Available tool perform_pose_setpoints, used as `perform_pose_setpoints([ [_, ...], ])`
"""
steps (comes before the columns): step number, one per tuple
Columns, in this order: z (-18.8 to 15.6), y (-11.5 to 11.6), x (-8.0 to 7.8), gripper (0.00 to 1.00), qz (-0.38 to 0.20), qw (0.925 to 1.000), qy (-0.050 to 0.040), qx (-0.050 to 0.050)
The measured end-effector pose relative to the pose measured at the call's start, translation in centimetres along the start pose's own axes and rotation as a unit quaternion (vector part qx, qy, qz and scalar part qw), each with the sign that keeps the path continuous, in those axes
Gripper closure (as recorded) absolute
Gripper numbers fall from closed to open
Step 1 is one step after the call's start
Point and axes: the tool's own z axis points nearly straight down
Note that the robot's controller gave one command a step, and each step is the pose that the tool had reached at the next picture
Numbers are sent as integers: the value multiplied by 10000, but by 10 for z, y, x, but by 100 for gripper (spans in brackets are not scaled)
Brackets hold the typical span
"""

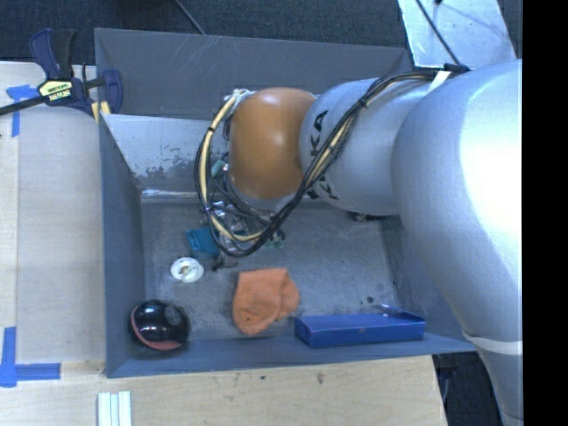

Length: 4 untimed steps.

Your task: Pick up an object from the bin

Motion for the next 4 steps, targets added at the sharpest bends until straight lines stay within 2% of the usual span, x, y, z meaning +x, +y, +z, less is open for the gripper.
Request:
perform_pose_setpoints([
  [1, -116, -25, -22, 100, -354, 9994, 41, 7],
  [2, -116, -25, -22, 100, -352, 9994, 41, 6],
  [3, -160, -18, -11, 100, -308, 9995, 60, 7],
  [4, -225, 3, -23, 100, -290, 9996, 49, 10],
])
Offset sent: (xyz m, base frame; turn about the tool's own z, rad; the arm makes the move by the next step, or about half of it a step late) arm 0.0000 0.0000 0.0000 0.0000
